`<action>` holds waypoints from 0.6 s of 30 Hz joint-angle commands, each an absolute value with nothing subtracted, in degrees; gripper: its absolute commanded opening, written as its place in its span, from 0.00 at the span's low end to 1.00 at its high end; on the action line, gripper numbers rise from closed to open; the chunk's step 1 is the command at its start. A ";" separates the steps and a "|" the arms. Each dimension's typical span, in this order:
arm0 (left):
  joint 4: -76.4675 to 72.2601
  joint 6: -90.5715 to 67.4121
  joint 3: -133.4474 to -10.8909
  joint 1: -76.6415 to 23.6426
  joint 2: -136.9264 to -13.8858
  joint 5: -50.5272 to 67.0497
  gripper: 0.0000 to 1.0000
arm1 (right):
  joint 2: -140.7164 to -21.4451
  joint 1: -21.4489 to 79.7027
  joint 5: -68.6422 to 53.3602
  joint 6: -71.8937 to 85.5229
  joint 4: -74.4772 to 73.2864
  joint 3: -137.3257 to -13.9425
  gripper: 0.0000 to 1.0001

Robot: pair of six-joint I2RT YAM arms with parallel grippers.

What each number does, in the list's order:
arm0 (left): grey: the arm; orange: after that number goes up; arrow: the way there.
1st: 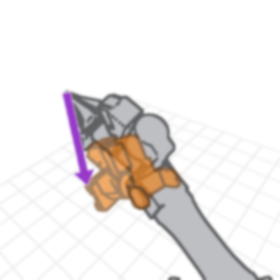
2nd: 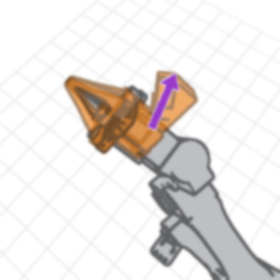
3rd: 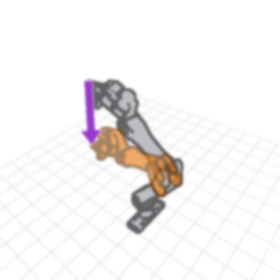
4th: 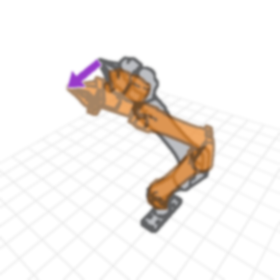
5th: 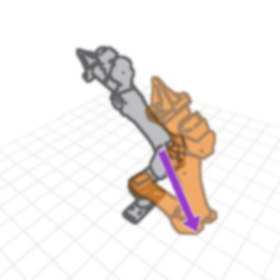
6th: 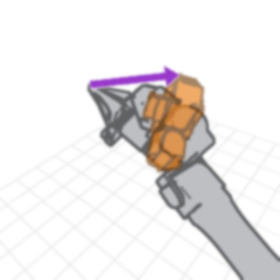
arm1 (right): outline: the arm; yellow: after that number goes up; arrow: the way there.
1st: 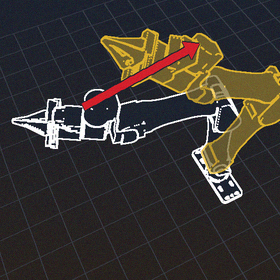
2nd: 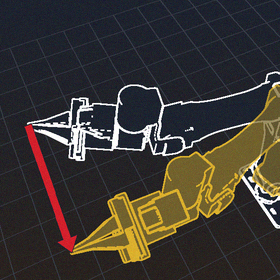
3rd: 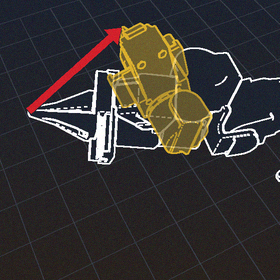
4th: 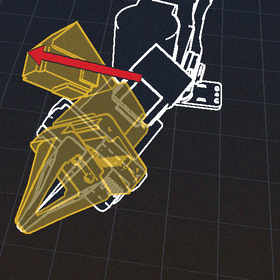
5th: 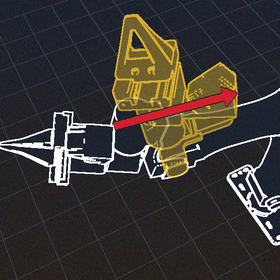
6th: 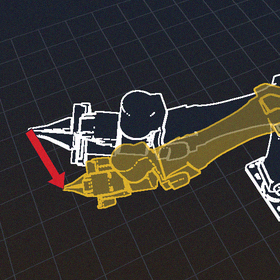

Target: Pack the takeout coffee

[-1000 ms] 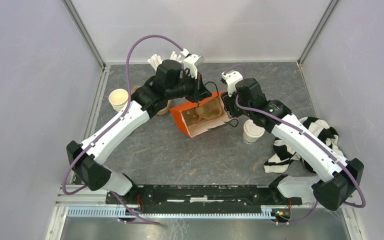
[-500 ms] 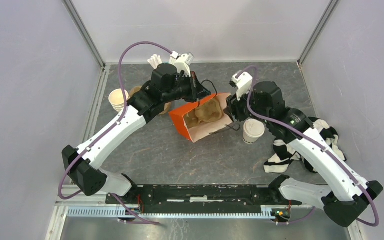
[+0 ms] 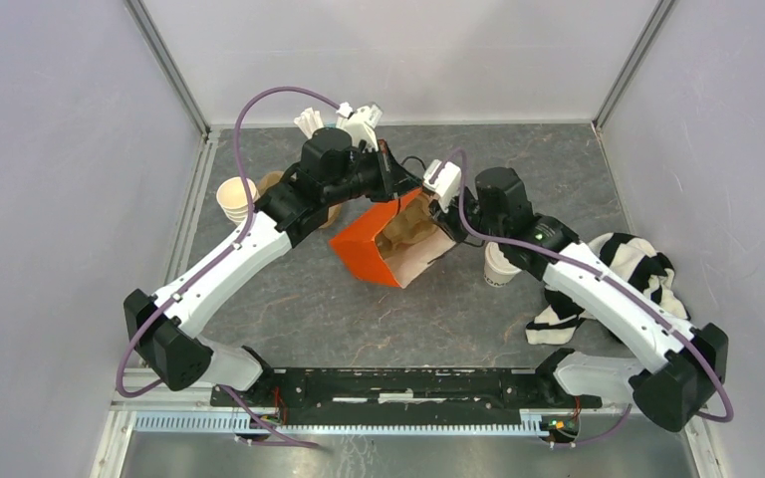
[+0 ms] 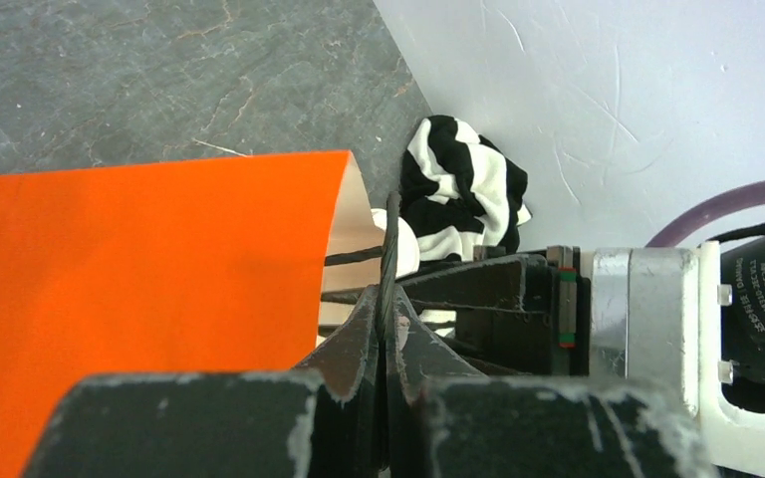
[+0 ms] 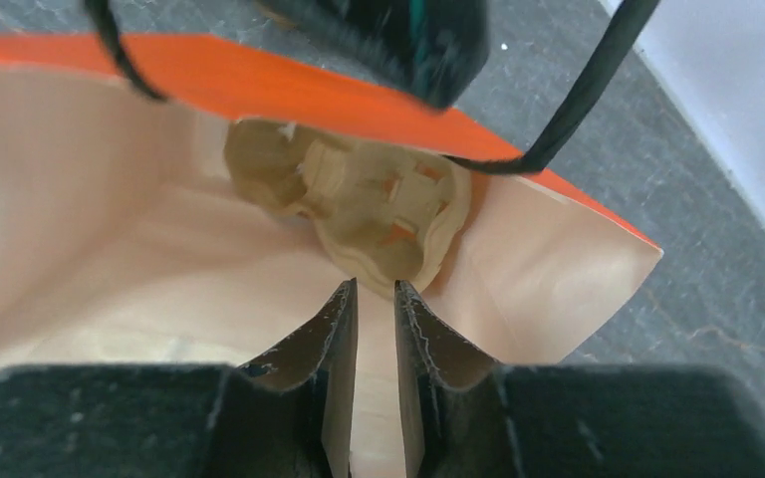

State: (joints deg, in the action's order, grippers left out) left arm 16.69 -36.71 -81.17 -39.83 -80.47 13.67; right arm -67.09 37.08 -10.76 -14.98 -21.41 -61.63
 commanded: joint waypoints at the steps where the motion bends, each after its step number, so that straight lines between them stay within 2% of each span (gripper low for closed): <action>1: 10.02 -41.54 -78.80 -39.64 -78.00 14.92 0.02 | -69.33 37.35 -10.28 -18.52 -14.44 -62.21 0.25; 4: 8.81 -43.29 -78.31 -39.64 -78.20 15.19 0.02 | -68.88 37.34 -8.29 -20.08 -5.05 -56.85 0.24; 7: 8.88 -45.21 -78.04 -39.64 -77.76 14.16 0.02 | -71.12 37.32 -3.48 -18.67 -5.54 -60.15 0.21; 8: 8.64 -46.54 -77.21 -39.57 -77.25 13.10 0.02 | -72.61 37.27 -1.04 -15.91 -8.94 -63.82 0.12; 9: 7.53 -48.27 -76.52 -39.61 -76.57 12.39 0.02 | -74.11 37.16 -0.38 -11.92 -12.59 -67.67 0.09; 11: 5.29 -51.55 -73.85 -39.51 -75.33 11.16 0.02 | -75.98 37.40 0.55 -5.06 -17.90 -72.80 0.13; 15: 0.36 -57.40 -70.35 -38.33 -74.11 11.73 0.02 | -74.75 37.51 1.41 4.68 -18.09 -71.75 0.18; 18: 1.53 -57.62 -71.27 -37.45 -74.26 11.25 0.02 | -75.23 37.51 4.15 6.81 -27.12 -80.36 0.42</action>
State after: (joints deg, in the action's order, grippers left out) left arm 6.11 -52.31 -70.72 -38.63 -75.75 12.23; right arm -75.90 37.12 -0.14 -1.26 -18.96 -71.02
